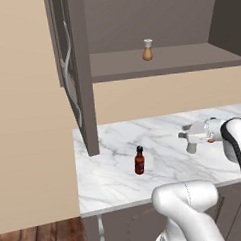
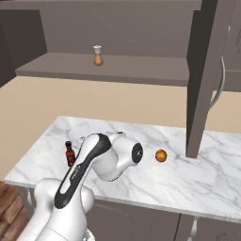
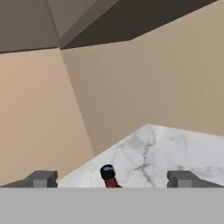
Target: There are various items on the counter. Only move the condiments/shakers into the cabinet.
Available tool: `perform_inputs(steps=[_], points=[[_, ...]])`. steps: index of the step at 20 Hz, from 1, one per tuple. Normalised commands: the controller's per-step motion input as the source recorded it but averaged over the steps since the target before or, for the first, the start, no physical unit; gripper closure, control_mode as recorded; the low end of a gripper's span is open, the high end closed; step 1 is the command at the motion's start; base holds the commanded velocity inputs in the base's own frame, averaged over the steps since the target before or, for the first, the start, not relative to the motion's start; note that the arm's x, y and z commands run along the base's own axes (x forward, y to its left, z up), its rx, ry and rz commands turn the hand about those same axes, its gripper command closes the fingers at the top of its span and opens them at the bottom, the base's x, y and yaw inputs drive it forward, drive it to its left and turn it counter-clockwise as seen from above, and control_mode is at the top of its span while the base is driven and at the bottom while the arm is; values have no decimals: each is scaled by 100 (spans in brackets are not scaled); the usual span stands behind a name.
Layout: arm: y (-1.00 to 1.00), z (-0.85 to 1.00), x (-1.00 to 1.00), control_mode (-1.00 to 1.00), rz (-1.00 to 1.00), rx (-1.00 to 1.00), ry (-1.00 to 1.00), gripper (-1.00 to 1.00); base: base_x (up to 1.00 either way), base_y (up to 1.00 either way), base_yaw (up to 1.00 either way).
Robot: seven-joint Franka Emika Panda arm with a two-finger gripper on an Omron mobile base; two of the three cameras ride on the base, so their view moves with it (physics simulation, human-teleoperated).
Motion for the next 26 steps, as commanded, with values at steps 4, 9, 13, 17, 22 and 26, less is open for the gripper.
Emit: perform_inputs(steps=[4, 9, 13, 17, 22, 26], points=[[3, -44, 1, -100, 58, -15, 0, -100, 0, 0, 0], [29, -38, 4, -100, 48, -28, -5, -100, 0, 0, 0], [35, -48, 0, -100, 45, -28, -2, -100, 0, 0, 0], [42, -51, 0, -100, 36, -20, 0, -100, 0, 0, 0], [32, -36, 0, -100, 14, -3, -2, -100, 0, 0, 0], [5, -11, 11, -100, 2, 2, -6, -100, 0, 0, 0]])
